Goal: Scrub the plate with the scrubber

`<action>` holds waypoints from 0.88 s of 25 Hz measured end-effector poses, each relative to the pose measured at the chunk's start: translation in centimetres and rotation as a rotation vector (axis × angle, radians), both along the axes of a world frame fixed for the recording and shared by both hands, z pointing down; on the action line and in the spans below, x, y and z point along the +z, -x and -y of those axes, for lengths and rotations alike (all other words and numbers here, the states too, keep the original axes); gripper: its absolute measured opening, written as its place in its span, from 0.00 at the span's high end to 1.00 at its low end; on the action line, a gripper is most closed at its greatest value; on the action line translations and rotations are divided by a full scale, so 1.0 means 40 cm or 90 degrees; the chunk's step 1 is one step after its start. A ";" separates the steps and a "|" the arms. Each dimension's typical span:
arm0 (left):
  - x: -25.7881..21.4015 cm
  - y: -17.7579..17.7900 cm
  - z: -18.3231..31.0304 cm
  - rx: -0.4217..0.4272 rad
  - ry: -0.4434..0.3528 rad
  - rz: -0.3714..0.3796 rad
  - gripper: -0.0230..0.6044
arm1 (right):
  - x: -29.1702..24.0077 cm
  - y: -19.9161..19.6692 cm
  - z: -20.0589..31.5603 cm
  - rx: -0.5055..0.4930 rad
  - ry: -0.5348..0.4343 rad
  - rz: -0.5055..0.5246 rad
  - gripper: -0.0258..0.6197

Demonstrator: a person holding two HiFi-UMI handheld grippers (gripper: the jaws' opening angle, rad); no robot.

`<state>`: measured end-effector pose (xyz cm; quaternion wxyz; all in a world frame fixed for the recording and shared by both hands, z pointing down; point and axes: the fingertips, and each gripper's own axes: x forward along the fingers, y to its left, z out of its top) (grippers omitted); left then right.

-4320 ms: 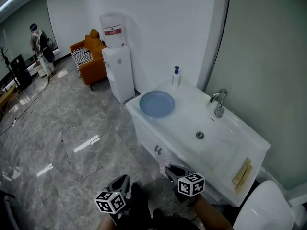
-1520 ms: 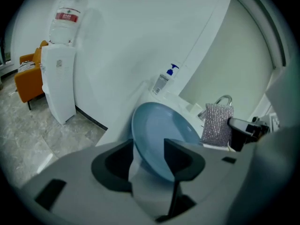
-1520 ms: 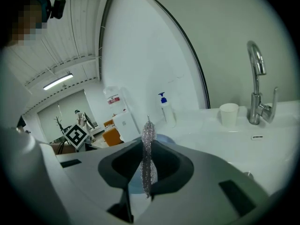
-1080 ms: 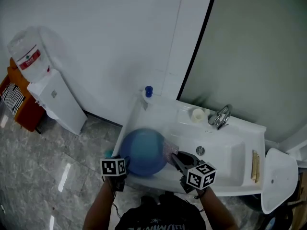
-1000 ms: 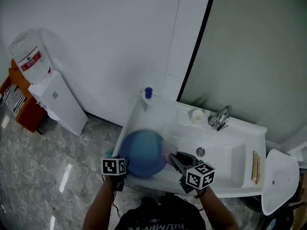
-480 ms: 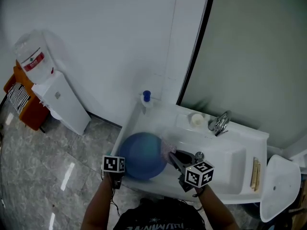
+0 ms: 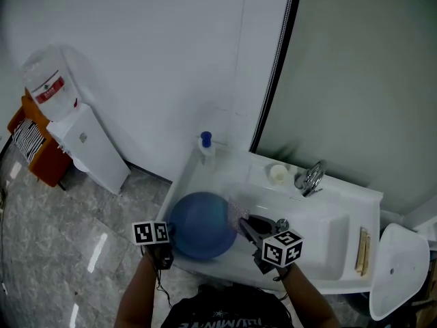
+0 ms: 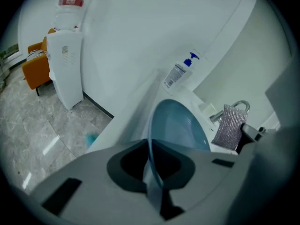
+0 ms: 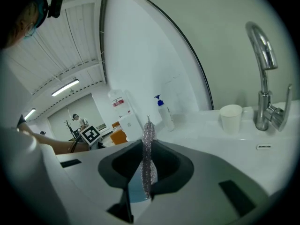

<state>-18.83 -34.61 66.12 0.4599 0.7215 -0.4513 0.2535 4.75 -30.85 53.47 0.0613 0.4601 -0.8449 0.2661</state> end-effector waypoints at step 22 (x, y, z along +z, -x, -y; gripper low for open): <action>-0.174 -0.043 -0.028 -0.069 -0.125 -0.072 0.92 | -0.072 0.118 0.028 -0.092 -0.087 -0.115 0.84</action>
